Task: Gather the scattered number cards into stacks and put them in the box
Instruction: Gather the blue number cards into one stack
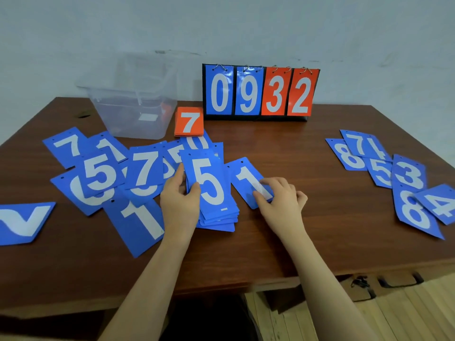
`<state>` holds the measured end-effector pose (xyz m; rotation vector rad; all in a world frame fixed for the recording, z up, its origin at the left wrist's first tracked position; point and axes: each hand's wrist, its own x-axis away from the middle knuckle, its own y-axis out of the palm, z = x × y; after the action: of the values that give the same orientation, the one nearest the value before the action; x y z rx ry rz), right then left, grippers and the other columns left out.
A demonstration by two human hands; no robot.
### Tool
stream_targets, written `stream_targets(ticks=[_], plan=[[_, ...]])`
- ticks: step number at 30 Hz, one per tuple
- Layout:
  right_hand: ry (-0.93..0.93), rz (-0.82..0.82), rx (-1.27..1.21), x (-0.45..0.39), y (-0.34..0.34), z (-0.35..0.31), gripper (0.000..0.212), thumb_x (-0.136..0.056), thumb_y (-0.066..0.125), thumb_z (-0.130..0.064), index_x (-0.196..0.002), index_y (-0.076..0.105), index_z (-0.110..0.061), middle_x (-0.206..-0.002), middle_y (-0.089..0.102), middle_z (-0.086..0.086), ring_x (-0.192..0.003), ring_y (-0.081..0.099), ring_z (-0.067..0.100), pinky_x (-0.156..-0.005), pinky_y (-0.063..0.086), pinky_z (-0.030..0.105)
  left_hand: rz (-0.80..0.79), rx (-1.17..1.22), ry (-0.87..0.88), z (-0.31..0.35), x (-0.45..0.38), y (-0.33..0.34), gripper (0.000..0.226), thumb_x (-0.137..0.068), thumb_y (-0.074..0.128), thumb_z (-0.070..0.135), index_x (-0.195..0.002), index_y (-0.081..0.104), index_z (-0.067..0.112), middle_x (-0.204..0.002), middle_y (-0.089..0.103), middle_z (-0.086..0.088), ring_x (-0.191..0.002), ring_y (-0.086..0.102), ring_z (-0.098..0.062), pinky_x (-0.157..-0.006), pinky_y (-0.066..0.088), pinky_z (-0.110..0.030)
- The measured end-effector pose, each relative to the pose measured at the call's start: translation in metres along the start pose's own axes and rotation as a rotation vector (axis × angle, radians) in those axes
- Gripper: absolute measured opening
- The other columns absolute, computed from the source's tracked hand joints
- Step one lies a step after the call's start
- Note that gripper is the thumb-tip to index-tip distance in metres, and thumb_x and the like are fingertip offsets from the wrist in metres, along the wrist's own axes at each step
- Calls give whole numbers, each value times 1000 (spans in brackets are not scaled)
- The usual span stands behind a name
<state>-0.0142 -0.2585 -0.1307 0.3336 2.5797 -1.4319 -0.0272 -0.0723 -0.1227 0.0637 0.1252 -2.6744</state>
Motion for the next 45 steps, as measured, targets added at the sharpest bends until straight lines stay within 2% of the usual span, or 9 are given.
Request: stream_targets(ticks=[6,11,15,19,25,30,35,41,45], plan=[[212,-165,164,-12,5,-7,74,-80,59,-59,-136,39,-15,-148,27,3,-136,21,25,-110,14,44,17,-3,-3,5,-1,-6,50,-90,57,12,-137,42,20,-121,55,-2,-102,59,-11,-80,56,-45],[250,-94,27,-9,3,-13,61,-79,70,-40,-127,40,-16,-131,41,1,-126,34,25,-106,18,41,33,-21,-3,5,0,-13,50,-91,56,14,-138,41,22,-121,56,-3,-108,58,-16,-77,57,-44],[54,103,-233,1,-4,-21,35,-89,53,-5,-121,46,-16,-120,53,-2,-110,50,16,-101,29,34,65,-34,25,5,5,-21,49,-92,55,13,-138,41,21,-113,54,0,-99,59,-13,-77,56,-45],[-8,223,-585,16,-9,-44,40,-94,49,-6,-130,46,-23,-123,53,-9,-109,49,1,-94,45,29,105,-32,45,5,7,-33,49,-92,53,12,-139,41,21,-115,54,-2,-81,58,-6,-72,58,-40],[17,114,-856,35,4,-88,38,-94,52,-10,-129,49,-25,-125,56,-10,-116,52,6,-89,53,29,135,15,42,12,16,-54,53,-93,52,11,-142,34,20,-120,45,8,-102,53,-7,-63,50,-12],[-46,48,-779,46,26,-121,34,-90,56,-8,-120,57,-24,-106,52,-10,-96,49,-9,-78,39,7,172,-34,96,14,19,-68,52,-94,51,13,-142,34,16,-113,43,11,-89,51,3,-73,48,-15],[-39,-11,-651,43,46,-127,28,-85,64,-16,-113,64,-23,-97,40,-16,-102,51,23,-93,44,35,190,-13,88,9,11,-83,51,-91,55,13,-140,39,15,-129,50,-2,-114,53,-15,-88,52,-37],[5,-177,-161,0,51,-97,45,-97,43,-41,-139,44,-26,-152,29,-2,-138,27,20,-112,15,42,199,-5,72,3,-5,-95,49,-91,55,12,-138,41,15,-123,51,-3,-110,56,-17,-81,55,-40],[-130,-373,166,-17,54,-80,50,-99,28,-48,-146,27,-33,-158,12,-6,-146,7,14,-115,1,43,194,-22,75,1,-12,-96,48,-91,55,13,-137,43,16,-120,53,-5,-102,59,-18,-74,55,-35]])
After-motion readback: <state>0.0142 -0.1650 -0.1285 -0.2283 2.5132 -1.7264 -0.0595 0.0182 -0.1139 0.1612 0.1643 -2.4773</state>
